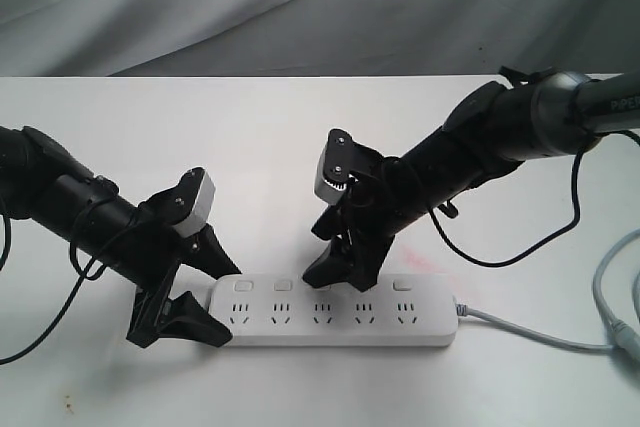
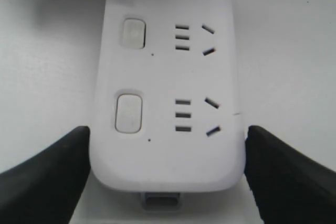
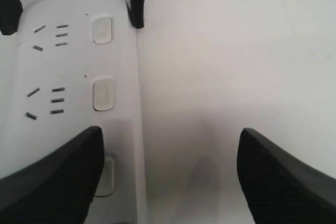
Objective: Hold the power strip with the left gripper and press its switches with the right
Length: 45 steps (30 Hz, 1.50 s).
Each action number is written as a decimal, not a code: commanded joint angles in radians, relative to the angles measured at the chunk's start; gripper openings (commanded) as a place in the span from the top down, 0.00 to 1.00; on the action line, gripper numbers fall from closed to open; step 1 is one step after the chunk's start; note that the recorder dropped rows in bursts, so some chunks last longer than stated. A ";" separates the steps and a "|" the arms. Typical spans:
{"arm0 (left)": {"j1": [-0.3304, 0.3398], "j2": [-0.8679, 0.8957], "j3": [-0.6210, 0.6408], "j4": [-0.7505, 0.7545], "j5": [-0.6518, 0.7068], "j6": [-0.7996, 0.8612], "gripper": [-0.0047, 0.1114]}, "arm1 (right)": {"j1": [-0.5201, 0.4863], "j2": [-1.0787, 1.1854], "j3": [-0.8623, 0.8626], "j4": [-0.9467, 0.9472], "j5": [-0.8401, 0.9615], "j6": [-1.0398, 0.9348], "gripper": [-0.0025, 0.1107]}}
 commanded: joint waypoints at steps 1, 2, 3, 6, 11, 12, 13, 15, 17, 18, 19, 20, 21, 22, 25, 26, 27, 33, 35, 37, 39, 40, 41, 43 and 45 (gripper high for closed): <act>-0.004 0.000 -0.004 0.008 -0.001 0.005 0.53 | -0.003 0.007 0.005 -0.063 -0.033 0.023 0.40; -0.004 0.000 -0.004 0.008 -0.001 0.005 0.53 | -0.003 0.007 0.005 -0.068 -0.033 0.023 0.40; -0.004 0.000 -0.004 0.008 -0.001 0.005 0.53 | -0.003 0.007 0.005 -0.079 -0.033 0.032 0.40; -0.004 0.000 -0.004 0.008 -0.001 0.005 0.53 | -0.003 0.008 0.005 -0.123 -0.042 0.065 0.40; -0.004 0.000 -0.004 0.008 -0.001 0.005 0.53 | -0.003 0.008 0.005 -0.168 -0.080 0.094 0.40; -0.004 0.000 -0.004 0.008 -0.001 0.005 0.53 | -0.003 0.008 0.005 -0.172 -0.078 0.096 0.40; -0.004 0.000 -0.004 0.008 -0.001 0.005 0.53 | -0.003 0.008 0.005 -0.172 -0.078 0.096 0.40; -0.004 0.000 -0.004 0.008 -0.001 0.005 0.53 | -0.003 0.008 0.005 -0.174 -0.078 0.096 0.40; -0.004 0.000 -0.004 0.008 -0.001 0.005 0.53 | -0.003 0.017 0.005 -0.179 -0.078 0.098 0.40; -0.004 0.000 -0.004 0.008 -0.001 0.005 0.53 | -0.003 0.024 0.005 -0.182 -0.076 0.098 0.40; -0.004 0.000 -0.004 0.008 -0.001 0.005 0.53 | -0.003 0.030 0.005 -0.182 -0.074 0.098 0.40; -0.004 0.000 -0.004 0.008 -0.001 0.005 0.53 | -0.003 0.035 0.005 -0.182 -0.070 0.098 0.40; -0.004 0.000 -0.004 0.008 -0.001 0.005 0.53 | 0.000 0.042 0.005 -0.182 -0.070 0.098 0.40; -0.004 0.000 -0.004 0.008 -0.001 0.005 0.53 | 0.002 0.044 0.005 -0.182 -0.070 0.101 0.40; -0.004 0.000 -0.004 0.008 -0.001 0.005 0.53 | 0.001 0.041 0.005 -0.182 -0.074 0.101 0.40; -0.004 0.000 -0.004 0.008 -0.001 0.005 0.53 | 0.001 0.041 0.005 -0.186 -0.074 0.101 0.40; -0.004 0.000 -0.004 0.008 -0.001 0.005 0.53 | 0.001 0.041 0.005 -0.186 -0.072 0.101 0.40; -0.004 0.000 -0.004 0.008 -0.001 0.005 0.53 | -0.003 -0.008 0.005 -0.054 -0.012 0.029 0.40; -0.004 0.000 -0.004 0.008 -0.001 0.005 0.53 | -0.005 -0.043 0.005 -0.043 -0.012 0.019 0.40; -0.004 0.000 -0.004 0.008 -0.001 0.005 0.53 | -0.016 -0.071 0.005 -0.043 -0.005 0.017 0.40; -0.004 0.000 -0.004 0.008 -0.001 0.005 0.53 | -0.039 -0.086 0.005 -0.043 0.011 0.017 0.40; -0.004 0.000 -0.004 0.008 -0.001 0.005 0.53 | -0.051 -0.088 0.005 -0.043 0.024 0.016 0.40; -0.004 0.000 -0.004 0.008 -0.001 0.005 0.53 | -0.061 -0.091 0.005 -0.043 0.036 0.012 0.40; -0.004 0.000 -0.004 0.008 -0.001 0.005 0.53 | -0.077 -0.091 0.005 -0.043 0.066 0.004 0.40; -0.004 0.000 -0.004 0.008 -0.001 0.005 0.53 | -0.082 -0.088 0.005 -0.043 0.075 0.002 0.40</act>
